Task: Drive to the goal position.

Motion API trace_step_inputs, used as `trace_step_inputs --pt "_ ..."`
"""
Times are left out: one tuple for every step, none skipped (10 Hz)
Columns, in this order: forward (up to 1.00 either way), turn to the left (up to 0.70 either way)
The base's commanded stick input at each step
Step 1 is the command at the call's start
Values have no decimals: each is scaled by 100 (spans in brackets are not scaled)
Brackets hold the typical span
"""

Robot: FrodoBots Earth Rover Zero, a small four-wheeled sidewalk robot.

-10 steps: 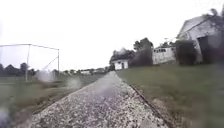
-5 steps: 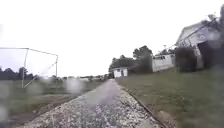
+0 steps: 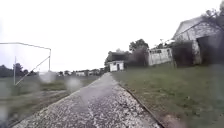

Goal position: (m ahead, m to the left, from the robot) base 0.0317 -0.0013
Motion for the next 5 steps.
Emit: trace_step_inputs --pt "0 45" --pt "0 33" --pt "0 7" --pt "0 0" --pt "0 0"
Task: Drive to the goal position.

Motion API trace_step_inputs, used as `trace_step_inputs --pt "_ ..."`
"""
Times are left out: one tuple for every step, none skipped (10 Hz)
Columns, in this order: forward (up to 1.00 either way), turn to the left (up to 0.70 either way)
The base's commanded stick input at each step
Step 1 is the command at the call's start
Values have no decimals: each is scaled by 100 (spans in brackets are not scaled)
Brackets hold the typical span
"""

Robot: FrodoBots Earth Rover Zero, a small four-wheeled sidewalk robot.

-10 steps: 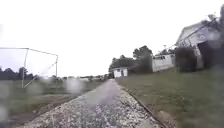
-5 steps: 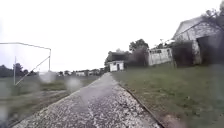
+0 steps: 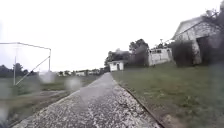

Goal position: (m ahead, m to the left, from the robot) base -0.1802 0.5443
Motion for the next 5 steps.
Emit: trace_step_inputs --pt "0 0" --pt "0 0" --pt "0 0" --pt "0 0" --pt "0 0"
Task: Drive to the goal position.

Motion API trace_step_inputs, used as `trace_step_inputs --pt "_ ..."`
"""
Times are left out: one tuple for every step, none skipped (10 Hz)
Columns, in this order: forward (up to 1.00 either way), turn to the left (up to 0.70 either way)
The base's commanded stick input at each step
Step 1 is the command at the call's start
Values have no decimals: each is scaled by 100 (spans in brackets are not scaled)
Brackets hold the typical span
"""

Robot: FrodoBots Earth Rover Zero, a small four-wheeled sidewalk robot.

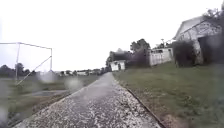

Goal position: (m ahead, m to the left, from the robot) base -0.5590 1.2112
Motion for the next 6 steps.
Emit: trace_step_inputs --pt "0 0" --pt "0 0" --pt "0 10" --pt "0 32" --pt "0 45" --pt "0 45"
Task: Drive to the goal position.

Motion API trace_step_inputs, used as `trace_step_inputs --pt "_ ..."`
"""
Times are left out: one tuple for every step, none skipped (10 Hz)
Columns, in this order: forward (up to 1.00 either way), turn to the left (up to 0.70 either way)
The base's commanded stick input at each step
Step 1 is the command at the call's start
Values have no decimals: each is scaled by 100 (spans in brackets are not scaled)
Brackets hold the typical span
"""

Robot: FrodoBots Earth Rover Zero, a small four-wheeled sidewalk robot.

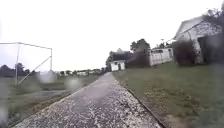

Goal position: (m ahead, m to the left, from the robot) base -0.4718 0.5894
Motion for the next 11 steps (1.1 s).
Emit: trace_step_inputs --pt "0 20" --pt "0 0" --pt "0 0" --pt "0 0" --pt "0 0" --pt "0 0" --pt "0 0" --pt "0 0" --pt "0 0" --pt "0 0" --pt "0 3"
